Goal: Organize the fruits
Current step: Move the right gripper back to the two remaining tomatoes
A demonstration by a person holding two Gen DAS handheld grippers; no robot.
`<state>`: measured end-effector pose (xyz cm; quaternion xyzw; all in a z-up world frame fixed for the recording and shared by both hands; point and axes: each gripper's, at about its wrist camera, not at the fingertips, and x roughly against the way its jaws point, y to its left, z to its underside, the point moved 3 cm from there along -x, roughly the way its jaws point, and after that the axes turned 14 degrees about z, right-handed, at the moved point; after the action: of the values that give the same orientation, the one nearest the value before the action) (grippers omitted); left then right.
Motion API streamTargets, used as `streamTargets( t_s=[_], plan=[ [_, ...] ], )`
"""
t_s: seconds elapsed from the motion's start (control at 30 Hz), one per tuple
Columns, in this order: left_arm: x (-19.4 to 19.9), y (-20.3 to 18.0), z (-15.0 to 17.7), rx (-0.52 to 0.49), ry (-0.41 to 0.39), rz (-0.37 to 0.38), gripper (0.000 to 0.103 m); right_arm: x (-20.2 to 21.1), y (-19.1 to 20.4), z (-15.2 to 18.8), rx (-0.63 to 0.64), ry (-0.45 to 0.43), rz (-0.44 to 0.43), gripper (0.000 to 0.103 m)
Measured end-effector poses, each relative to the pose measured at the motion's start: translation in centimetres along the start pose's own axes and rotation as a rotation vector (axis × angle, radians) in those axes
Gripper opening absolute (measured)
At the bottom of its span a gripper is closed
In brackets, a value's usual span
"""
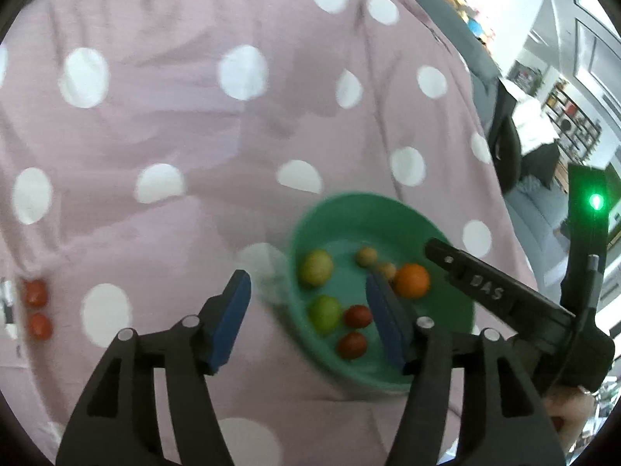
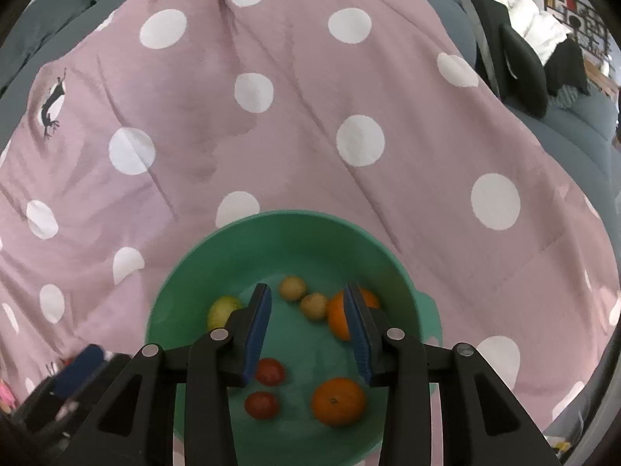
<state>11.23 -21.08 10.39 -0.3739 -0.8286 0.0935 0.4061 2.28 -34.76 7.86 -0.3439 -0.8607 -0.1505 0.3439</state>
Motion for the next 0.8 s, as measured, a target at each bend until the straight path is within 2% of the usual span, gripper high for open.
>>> streamTargets(
  t_s=[0.13, 0.4, 0.53, 0.63, 0.73, 0.8],
  plan=[
    [2.9, 3.1, 0.2, 0.036, -0.034, -0.096, 0.065, 0.4, 0.6, 0.1, 0.01, -0.01, -0.009, 0.049],
    [8.9, 10.0, 1.9, 0.159, -0.107, -0.271, 0.074, 1.5, 3.0, 0.3, 0.064, -0.038, -0.065, 0.05],
    [11.7, 13.4, 3.3, 0.263, -0.155, -0.301, 0.077, 2.3, 5.7, 0.8, 0.124, -0.051, -0.107, 0.051],
    [13.0, 15.1, 3.8, 0.295, -0.171, -0.334, 0.078, 2.8, 8.0, 1.4, 0.179, -0.053, -0.146, 0.053],
    [14.6, 16.8, 4.2, 0.333, -0.2, -0.381, 0.078, 3.6, 10.5, 2.1, 0.243, -0.06, -0.172, 0.06],
    [15.6, 17.8, 4.4, 0.356, -0.222, -0.395, 0.078, 4.2, 12.4, 2.7, 0.287, -0.064, -0.203, 0.061]
  ],
)
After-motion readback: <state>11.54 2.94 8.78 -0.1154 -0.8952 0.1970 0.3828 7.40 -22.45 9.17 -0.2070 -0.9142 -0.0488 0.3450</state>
